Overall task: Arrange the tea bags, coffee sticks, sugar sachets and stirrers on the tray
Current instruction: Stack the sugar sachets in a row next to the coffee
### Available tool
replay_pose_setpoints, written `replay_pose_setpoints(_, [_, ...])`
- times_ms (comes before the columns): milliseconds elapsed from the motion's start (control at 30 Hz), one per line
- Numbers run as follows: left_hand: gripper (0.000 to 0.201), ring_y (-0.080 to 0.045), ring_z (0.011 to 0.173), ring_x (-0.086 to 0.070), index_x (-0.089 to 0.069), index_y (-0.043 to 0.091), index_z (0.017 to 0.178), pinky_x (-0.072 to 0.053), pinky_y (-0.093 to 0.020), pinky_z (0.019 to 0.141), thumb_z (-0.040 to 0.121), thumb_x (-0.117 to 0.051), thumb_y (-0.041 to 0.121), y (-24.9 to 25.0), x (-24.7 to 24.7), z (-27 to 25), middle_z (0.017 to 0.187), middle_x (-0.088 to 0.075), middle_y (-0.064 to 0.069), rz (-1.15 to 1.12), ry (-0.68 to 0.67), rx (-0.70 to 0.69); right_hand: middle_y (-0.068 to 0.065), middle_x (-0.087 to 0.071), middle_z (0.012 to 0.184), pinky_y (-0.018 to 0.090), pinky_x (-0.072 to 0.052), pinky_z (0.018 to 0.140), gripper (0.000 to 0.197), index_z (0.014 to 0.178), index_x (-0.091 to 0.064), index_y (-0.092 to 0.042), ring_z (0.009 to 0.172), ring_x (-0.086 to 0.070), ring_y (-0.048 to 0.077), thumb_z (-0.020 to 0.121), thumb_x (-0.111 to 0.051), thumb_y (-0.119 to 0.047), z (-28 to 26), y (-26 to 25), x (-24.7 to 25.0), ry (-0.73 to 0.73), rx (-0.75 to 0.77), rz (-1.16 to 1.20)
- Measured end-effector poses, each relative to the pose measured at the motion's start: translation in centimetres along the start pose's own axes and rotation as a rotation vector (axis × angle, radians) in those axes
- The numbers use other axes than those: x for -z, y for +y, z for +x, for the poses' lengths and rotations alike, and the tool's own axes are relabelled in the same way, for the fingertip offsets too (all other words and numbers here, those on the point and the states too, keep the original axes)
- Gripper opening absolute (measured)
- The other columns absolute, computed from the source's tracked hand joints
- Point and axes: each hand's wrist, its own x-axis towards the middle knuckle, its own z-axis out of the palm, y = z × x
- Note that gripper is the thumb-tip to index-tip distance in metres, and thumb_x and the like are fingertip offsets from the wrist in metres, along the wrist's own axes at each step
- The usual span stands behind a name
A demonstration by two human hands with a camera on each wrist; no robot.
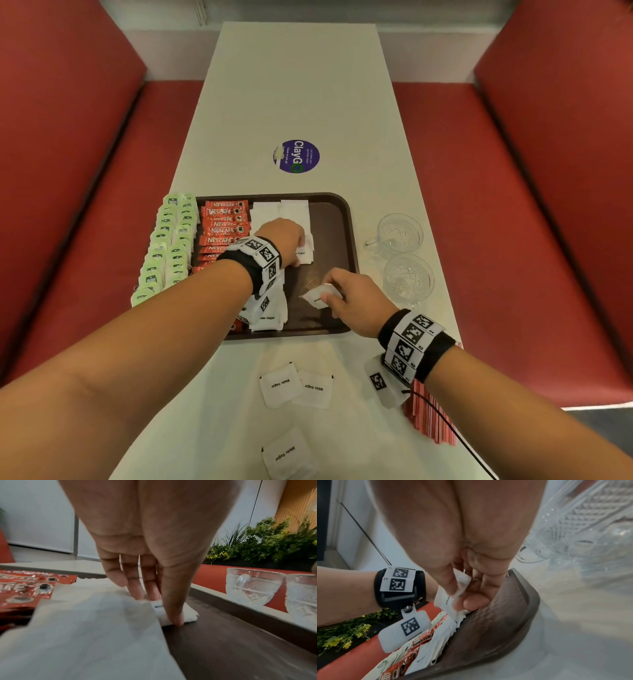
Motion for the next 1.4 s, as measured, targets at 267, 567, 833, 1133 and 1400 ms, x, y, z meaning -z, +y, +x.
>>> replay_pose_setpoints(267, [0.045, -0.012, 0.092, -0.058, -0.071, 0.023, 0.105, -0.047, -0.033, 0.083, 0.096, -0.045, 0.058, 0.7, 1.1, -4.8, 0.1, -0.068, 0.007, -0.284, 0.07, -0.277, -0.006, -0.071, 0.075, 0.025, -0.056, 0.056, 0.002, 0.106, -0.047, -0.02, 0.06, -0.069, 0.008, 0.105, -0.048, -0.022, -0.1, -0.4, 0.5, 0.011, -0.053, 0.135])
replay_pose_setpoints(567, [0.03, -0.018, 0.091, -0.061, -0.074, 0.028, 0.104, -0.048, -0.033, 0.079, 0.093, -0.057, 0.051, -1.7, -1.1, -5.3, 0.096, -0.071, 0.006, -0.196, 0.183, -0.141, 0.004, -0.072, 0.082, 0.032, -0.06, 0.059, 0.026, 0.113, -0.043, -0.021, 0.059, -0.069, 0.013, 0.098, -0.061, -0.032, -0.6, -0.4, -0.6, -0.052, -0.101, 0.068])
replay_pose_setpoints(833, [0.035, -0.02, 0.091, -0.061, -0.07, 0.024, 0.103, -0.049, -0.034, 0.08, 0.094, -0.055, 0.054, -2.8, -1.1, -2.8, 0.097, -0.068, 0.003, -0.027, 0.022, 0.081, -0.003, -0.066, 0.092, 0.035, -0.055, 0.073, 0.048, 0.101, -0.058, -0.022, 0.079, -0.061, 0.018, 0.079, -0.071, -0.063, -2.8, -1.6, -2.9, -0.434, 0.04, -0.52])
replay_pose_setpoints(1133, [0.04, -0.025, 0.099, -0.062, -0.06, 0.023, 0.111, -0.052, -0.041, 0.087, 0.084, -0.065, 0.053, -1.3, -0.8, -1.5, 0.108, -0.064, -0.001, 0.058, 0.12, 0.16, 0.005, -0.066, 0.092, 0.039, -0.055, 0.073, 0.052, 0.101, -0.059, -0.013, 0.08, -0.062, 0.026, 0.077, -0.078, -0.056, -3.6, -2.0, -4.7, -0.51, 0.045, -0.699])
replay_pose_setpoints(1400, [0.028, -0.023, 0.107, -0.059, -0.065, 0.025, 0.114, -0.051, -0.034, 0.091, 0.087, -0.072, 0.025, 1.2, -1.5, -1.5, 0.117, -0.062, -0.001, 0.048, -0.005, -0.052, 0.007, -0.067, 0.103, 0.036, -0.051, 0.076, 0.041, 0.11, -0.063, -0.013, 0.092, -0.062, 0.028, 0.084, -0.077, -0.041, -3.7, -1.8, -5.2, -0.522, -0.01, -0.624])
